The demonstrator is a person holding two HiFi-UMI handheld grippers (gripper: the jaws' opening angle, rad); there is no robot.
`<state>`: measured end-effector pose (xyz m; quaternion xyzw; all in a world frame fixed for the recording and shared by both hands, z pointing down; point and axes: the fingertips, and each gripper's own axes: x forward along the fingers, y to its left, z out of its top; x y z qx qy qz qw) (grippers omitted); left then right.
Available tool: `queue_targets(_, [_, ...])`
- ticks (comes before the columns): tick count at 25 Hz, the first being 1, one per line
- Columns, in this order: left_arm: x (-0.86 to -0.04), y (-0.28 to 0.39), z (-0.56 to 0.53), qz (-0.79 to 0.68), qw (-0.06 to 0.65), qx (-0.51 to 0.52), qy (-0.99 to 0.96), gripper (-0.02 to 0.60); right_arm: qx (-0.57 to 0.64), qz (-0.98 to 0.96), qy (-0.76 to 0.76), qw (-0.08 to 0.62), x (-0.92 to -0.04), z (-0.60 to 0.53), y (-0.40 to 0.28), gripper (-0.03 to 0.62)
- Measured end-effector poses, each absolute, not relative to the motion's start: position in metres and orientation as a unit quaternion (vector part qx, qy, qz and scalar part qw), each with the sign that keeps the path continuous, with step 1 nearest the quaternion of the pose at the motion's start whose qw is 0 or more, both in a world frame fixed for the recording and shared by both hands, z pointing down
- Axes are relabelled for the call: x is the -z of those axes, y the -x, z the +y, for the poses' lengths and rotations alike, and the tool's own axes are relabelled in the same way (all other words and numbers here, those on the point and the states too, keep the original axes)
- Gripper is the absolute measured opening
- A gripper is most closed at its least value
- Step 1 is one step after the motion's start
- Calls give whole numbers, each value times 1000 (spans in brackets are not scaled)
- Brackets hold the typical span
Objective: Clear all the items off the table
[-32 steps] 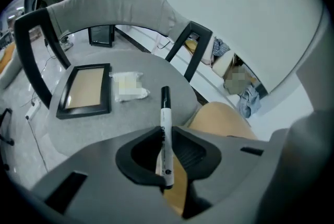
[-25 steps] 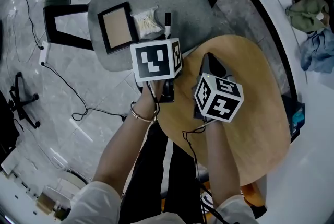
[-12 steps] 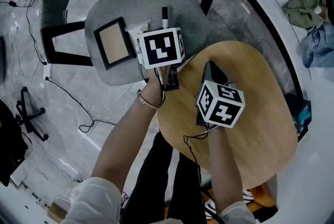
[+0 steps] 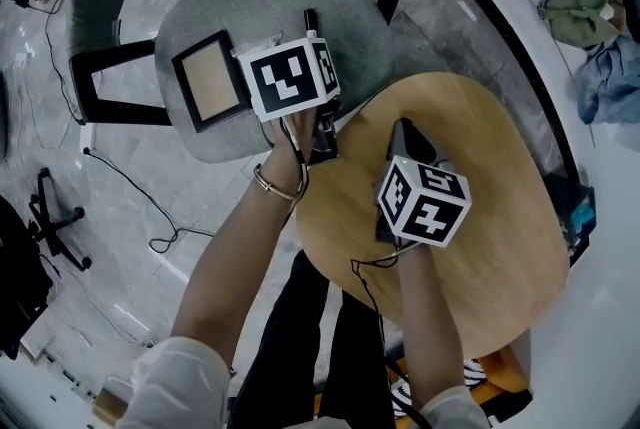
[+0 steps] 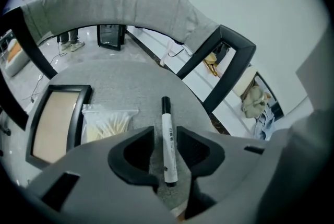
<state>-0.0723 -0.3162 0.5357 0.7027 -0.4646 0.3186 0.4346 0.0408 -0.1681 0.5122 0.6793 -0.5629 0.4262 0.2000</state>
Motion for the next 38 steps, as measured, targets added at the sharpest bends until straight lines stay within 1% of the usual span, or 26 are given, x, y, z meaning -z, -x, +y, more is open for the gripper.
queue_targets(10, [-497, 85, -298, -466, 419, -303, -718, 127, -414, -577, -676, 199, -492, -171, -36, 25])
queue_targets(17, [-455, 119, -233, -478, 356, -324, -735, 126, -408, -593, -665, 201, -458, -148, -25, 25])
queue_targets(19, [-438, 125, -204, -471, 343, -332, -742, 104, -411, -596, -659, 203, -445, -133, -21, 24])
queue_targets(20, [-427, 127, -189, -467, 336, -334, -747, 76, -412, -598, -657, 202, -436, -125, -19, 25])
queue_targets(26, [-342, 131, -98, -446, 280, -321, -788, 8, -415, -639, -621, 183, -360, -62, 15, 25])
queue_targets(29, [-292, 134, -56, -453, 276, -295, -794, 8, -407, -658, -610, 172, -311, -28, 22, 25])
queue_targets(33, [-233, 154, -9, -486, 300, -274, -774, 8, -397, -676, -601, 155, -244, 10, 22, 25])
queue_targets(35, [-202, 163, -3, -497, 287, -260, -777, 8, -376, -688, -602, 155, -212, 17, 24, 25])
queue_targets(38, [-156, 175, 6, -498, 245, -247, -795, 8, -343, -701, -604, 162, -171, 32, 33, 25])
